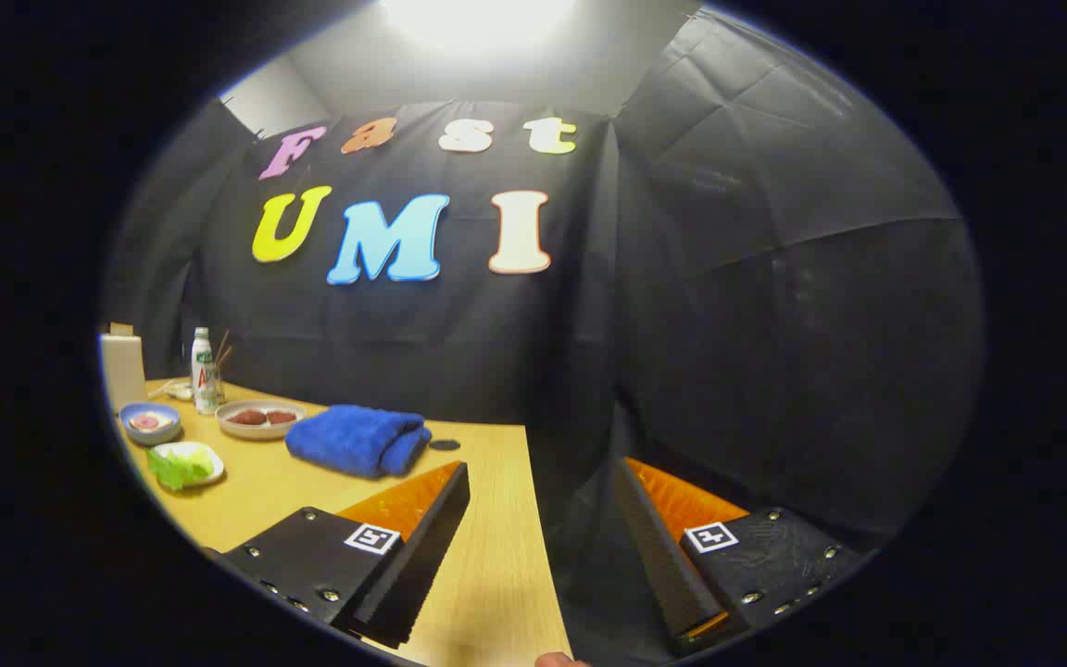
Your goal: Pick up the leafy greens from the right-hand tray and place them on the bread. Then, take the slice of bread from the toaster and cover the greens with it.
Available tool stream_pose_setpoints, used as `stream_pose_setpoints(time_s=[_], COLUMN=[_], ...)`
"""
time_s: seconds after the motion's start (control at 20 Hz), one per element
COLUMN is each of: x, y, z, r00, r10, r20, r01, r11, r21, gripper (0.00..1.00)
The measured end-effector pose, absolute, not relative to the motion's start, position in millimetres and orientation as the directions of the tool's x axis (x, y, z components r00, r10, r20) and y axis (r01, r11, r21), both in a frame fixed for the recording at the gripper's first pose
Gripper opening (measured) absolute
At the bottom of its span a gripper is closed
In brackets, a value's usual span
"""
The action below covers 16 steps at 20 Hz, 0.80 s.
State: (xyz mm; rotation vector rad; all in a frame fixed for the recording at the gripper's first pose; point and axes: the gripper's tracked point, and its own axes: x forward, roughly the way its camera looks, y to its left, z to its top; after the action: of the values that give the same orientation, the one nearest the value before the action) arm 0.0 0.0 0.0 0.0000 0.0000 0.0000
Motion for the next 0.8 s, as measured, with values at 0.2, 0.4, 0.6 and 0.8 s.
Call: stream_pose_setpoints(time_s=[0.2,0.4,0.6,0.8], x=[-7,-32,-56,-71], y=[33,104,171,231], z=[8,16,28,23], r00=[0.996,0.993,0.992,0.975], r10=[-0.054,0.03,0.103,0.196], r20=[-0.071,-0.117,-0.072,-0.101], r01=[0.056,-0.024,-0.104,-0.197], r11=[0.998,0.998,0.995,0.98], r21=[0.021,0.057,-0.005,0.001], gripper=[0.96,0.97,0.97,0.97])
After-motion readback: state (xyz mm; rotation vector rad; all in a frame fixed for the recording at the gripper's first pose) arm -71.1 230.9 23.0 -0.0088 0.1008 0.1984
